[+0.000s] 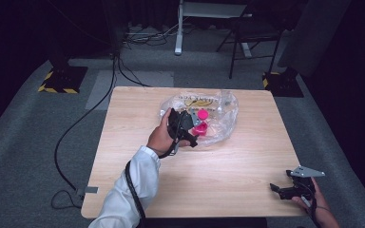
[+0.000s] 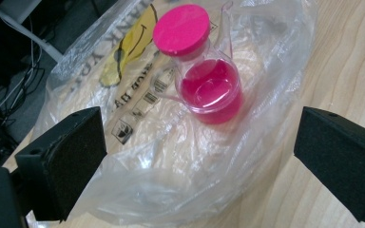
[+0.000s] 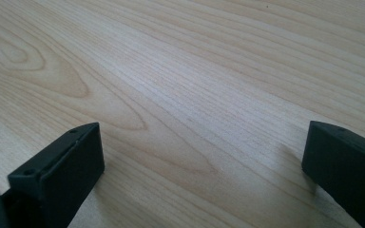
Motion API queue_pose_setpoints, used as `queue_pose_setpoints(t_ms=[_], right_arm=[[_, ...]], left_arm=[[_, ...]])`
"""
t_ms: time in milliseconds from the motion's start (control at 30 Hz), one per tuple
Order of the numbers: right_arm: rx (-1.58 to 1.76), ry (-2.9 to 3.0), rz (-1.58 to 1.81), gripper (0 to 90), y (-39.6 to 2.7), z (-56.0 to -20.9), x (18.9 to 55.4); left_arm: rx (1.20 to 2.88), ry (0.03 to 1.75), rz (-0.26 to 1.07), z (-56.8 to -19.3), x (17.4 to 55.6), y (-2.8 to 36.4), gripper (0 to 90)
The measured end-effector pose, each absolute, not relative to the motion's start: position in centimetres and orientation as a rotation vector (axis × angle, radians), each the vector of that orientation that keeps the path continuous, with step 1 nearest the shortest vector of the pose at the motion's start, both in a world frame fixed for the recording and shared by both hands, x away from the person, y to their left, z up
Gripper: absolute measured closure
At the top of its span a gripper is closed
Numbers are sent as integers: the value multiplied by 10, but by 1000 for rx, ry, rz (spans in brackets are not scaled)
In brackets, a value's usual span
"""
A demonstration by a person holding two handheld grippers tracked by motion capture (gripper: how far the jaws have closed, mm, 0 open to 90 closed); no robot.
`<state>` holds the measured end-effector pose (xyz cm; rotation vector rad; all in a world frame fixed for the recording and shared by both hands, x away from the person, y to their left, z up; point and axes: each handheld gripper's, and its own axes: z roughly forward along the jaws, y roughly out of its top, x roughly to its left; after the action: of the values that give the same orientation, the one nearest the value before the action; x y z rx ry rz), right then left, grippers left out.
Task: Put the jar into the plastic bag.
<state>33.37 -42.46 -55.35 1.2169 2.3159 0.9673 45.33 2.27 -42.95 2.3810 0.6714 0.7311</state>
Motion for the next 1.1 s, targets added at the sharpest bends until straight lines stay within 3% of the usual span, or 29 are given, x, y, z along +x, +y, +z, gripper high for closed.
queue_pose_setpoints(t_ms=[1100], right_arm=[[1218, 2315, 967, 0, -425, -553, 334]], left_arm=[[2422, 691, 722, -466, 400, 73, 35]])
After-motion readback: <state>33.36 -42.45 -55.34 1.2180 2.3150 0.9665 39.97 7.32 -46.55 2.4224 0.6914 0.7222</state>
